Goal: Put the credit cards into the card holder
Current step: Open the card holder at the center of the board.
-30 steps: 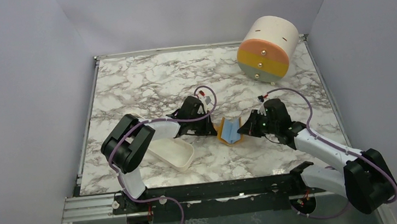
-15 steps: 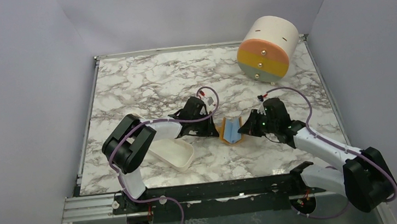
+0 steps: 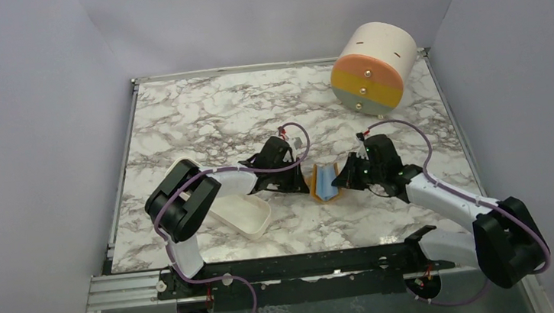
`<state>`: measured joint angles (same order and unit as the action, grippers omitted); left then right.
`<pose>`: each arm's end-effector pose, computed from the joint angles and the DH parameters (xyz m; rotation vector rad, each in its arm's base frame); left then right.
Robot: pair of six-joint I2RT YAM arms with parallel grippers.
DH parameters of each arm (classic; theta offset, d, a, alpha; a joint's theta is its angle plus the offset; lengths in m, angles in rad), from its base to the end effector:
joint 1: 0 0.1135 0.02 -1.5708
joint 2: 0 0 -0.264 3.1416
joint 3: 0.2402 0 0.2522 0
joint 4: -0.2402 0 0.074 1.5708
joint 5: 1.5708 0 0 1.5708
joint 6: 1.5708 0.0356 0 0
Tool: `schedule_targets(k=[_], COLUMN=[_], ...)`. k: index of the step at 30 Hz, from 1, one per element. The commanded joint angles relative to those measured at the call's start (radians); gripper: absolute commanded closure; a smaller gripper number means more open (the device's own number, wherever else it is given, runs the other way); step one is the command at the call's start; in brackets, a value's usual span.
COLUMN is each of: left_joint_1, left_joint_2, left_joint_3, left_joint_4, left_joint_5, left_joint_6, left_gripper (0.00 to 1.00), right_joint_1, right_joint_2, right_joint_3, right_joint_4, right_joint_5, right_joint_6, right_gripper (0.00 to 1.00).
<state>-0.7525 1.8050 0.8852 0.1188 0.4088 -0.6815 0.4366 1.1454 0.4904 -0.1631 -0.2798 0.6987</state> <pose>0.2470 -0.2507 0.1352 0.3108 2.5928 -1.0994 0.1914 0.1002 0.1734 0.1906 2.5209 0.8360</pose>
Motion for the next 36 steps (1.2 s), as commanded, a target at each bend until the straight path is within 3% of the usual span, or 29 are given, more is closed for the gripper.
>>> schedule_targets(k=[1,4,7,8,9,11,13,18,21,22,25,30,31,33,34,36], left_joint_1=[-0.008,-0.008,-0.008,-0.008,-0.010,-0.011,-0.013,-0.015,-0.015,-0.016,-0.016,-0.016,-0.016,-0.016,-0.015,-0.016], left_joint_2=[0.021,0.018,0.026,0.028,0.027,0.021,0.014,0.012,0.017,0.019,0.019,0.020,0.022,0.026,0.030,0.034], left_joint_3=[0.010,0.010,0.009,0.010,0.009,0.007,0.001,0.001,0.003,0.004,0.009,0.012,0.013,0.016,0.019,0.025], left_joint_4=[-0.013,-0.019,-0.021,-0.021,-0.019,-0.018,-0.012,-0.011,-0.010,-0.010,-0.011,-0.013,-0.014,-0.014,-0.014,-0.026], left_joint_5=[-0.040,-0.054,-0.051,-0.051,-0.051,-0.055,-0.061,-0.064,-0.059,-0.058,-0.060,-0.061,-0.060,-0.054,-0.052,-0.051], left_joint_6=[0.003,0.007,0.008,0.008,0.008,0.005,0.001,0.000,0.002,0.002,0.003,0.006,0.006,0.007,0.008,0.013], left_gripper=[1.00,1.00,1.00,1.00,1.00,1.00,1.00,1.00,1.00,1.00,1.00,1.00,1.00,1.00,1.00,1.00], right_joint_1=[-0.001,-0.001,-0.001,-0.001,-0.001,-0.001,0.000,-0.001,-0.002,-0.002,-0.001,-0.001,-0.001,-0.001,0.000,-0.001], right_joint_2=[0.001,-0.038,-0.075,-0.079,-0.079,-0.070,-0.056,-0.061,-0.066,-0.065,-0.049,-0.029,-0.029,-0.037,-0.038,-0.038], right_joint_3=[0.012,0.018,0.006,-0.002,-0.008,-0.016,-0.016,-0.005,0.019,0.024,0.026,0.030,0.032,0.030,0.027,0.023], right_joint_4=[0.035,0.033,0.049,0.061,0.071,0.077,0.065,0.035,0.010,0.009,0.013,0.003,0.006,0.021,0.030,0.045], right_joint_5=[-0.048,-0.052,-0.054,-0.063,-0.070,-0.073,-0.059,-0.026,-0.027,-0.033,-0.037,-0.016,-0.019,-0.037,-0.043,-0.055], right_joint_6=[-0.011,-0.003,0.016,0.021,0.026,0.031,0.039,0.037,0.027,0.023,0.010,0.004,0.006,0.016,0.021,0.022], right_gripper=[0.99,0.98,0.80,0.79,0.79,0.92,0.99,0.98,0.78,0.76,0.98,0.99,0.95,0.78,0.75,0.90])
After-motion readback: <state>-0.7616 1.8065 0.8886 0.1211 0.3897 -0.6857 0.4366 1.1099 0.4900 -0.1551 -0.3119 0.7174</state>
